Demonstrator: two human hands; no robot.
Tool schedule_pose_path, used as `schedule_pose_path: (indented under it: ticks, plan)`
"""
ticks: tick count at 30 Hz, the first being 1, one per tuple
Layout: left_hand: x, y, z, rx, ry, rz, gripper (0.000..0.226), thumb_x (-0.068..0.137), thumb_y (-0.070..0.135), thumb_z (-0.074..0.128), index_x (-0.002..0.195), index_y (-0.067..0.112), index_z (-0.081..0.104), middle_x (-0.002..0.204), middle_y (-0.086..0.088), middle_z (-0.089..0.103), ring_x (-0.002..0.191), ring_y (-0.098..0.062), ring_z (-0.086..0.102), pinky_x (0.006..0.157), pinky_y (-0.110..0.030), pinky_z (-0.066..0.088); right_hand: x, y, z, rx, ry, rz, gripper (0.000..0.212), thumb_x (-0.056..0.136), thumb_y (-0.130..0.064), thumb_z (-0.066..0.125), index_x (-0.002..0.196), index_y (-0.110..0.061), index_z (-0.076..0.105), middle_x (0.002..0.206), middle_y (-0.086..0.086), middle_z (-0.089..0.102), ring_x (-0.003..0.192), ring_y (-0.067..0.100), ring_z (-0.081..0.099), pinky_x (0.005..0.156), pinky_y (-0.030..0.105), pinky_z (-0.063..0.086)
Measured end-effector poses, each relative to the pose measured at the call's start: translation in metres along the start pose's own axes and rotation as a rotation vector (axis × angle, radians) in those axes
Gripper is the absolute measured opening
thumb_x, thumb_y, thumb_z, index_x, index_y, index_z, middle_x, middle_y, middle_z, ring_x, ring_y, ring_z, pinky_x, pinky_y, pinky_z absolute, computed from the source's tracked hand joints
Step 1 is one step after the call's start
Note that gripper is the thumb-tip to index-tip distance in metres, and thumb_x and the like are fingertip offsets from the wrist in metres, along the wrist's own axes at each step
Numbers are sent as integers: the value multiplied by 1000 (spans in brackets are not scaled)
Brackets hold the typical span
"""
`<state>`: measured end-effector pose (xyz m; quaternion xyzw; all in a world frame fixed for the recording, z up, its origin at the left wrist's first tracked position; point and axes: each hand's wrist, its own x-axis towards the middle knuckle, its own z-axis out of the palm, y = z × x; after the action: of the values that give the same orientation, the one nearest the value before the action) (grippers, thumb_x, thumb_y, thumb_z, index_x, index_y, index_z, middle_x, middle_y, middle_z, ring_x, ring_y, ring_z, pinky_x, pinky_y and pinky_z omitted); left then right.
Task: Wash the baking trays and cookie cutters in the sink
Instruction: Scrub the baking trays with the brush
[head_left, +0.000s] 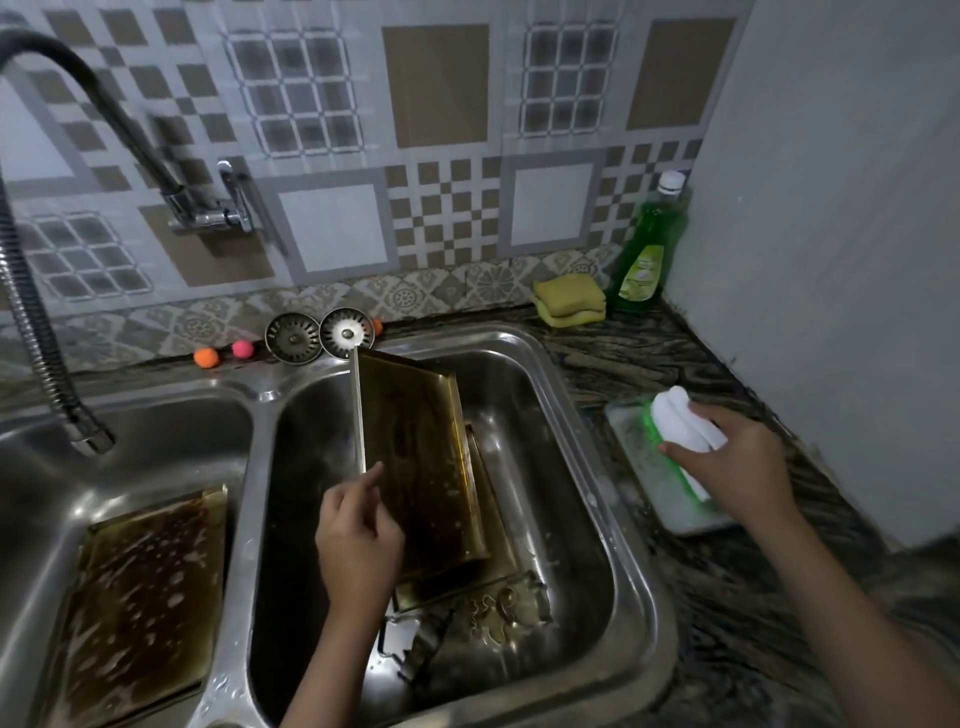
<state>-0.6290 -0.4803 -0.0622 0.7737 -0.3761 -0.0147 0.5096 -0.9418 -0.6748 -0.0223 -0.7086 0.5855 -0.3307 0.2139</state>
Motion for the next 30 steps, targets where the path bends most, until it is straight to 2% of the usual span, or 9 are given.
schedule_pose_path:
  ticks: [5, 8, 11, 15, 17, 19, 23, 27, 30]
  plan:
    - [-2, 6, -5, -43, 63, -46, 40, 82, -13, 55, 115, 6, 65, 99, -4, 59, 85, -12, 58, 73, -9, 44, -13, -55, -3, 186, 99, -12, 62, 61, -28, 88, 118, -15, 66, 112, 1, 68, 93, 14, 64, 73, 17, 47]
    - [-4, 14, -4, -60, 55, -43, 41, 82, -11, 54, 118, 7, 62, 103, -5, 59, 89, -17, 59, 79, -26, 50, -50, -105, 35, 419, -43, -2, 63, 60, -34, 86, 118, -27, 64, 101, -18, 63, 85, 0, 63, 58, 10, 51]
    - [-8, 27, -2, -47, 79, 32, 41, 78, -16, 56, 115, 2, 61, 102, -13, 62, 91, -22, 61, 83, -22, 46, -102, -144, 98, 529, -149, -84, 57, 64, -34, 85, 118, -29, 65, 105, -21, 64, 93, -5, 63, 71, 9, 51]
    - [-23, 36, -17, -40, 116, 145, 40, 78, -17, 55, 115, -2, 61, 100, -6, 60, 92, -5, 55, 84, -8, 40, -83, -168, 134, 571, 12, -72, 49, 74, -17, 81, 119, -9, 65, 113, 0, 67, 104, 9, 62, 91, 26, 49]
    - [-30, 39, -26, -40, 107, 195, 37, 83, -9, 50, 117, 2, 60, 100, -1, 58, 89, -1, 54, 82, -6, 40, -50, -177, 132, 576, 71, 25, 48, 77, -16, 79, 121, -6, 63, 116, 7, 67, 107, 16, 61, 90, 23, 46]
    - [-30, 45, -31, -43, 95, 229, 37, 82, -5, 49, 117, 3, 60, 99, 0, 58, 88, -2, 55, 81, -8, 41, -49, -194, 135, 616, 71, -2, 46, 76, -17, 79, 119, -7, 65, 112, 4, 68, 100, 5, 59, 84, 14, 42]
    - [-6, 43, -48, -94, 213, 117, 31, 88, -8, 54, 116, 2, 60, 105, -2, 62, 93, -10, 60, 82, -11, 46, -110, -201, 144, 670, -157, -254, 42, 71, -28, 81, 110, -19, 69, 99, -26, 65, 90, -9, 61, 76, 8, 46]
    - [-6, 39, -66, -75, 207, 182, 27, 88, -2, 55, 112, 5, 64, 102, 0, 66, 92, -5, 61, 81, -10, 47, -68, -192, 136, 588, -128, -177, 41, 73, -16, 81, 111, -11, 67, 96, -3, 67, 88, 10, 62, 67, -1, 38]
    - [-19, 48, -54, -126, 157, 172, 27, 86, 5, 54, 111, 8, 65, 100, -2, 70, 90, -5, 65, 78, -20, 52, -51, -212, 133, 624, -27, -104, 44, 74, -18, 81, 115, -8, 66, 98, -4, 65, 91, 10, 60, 71, 6, 42]
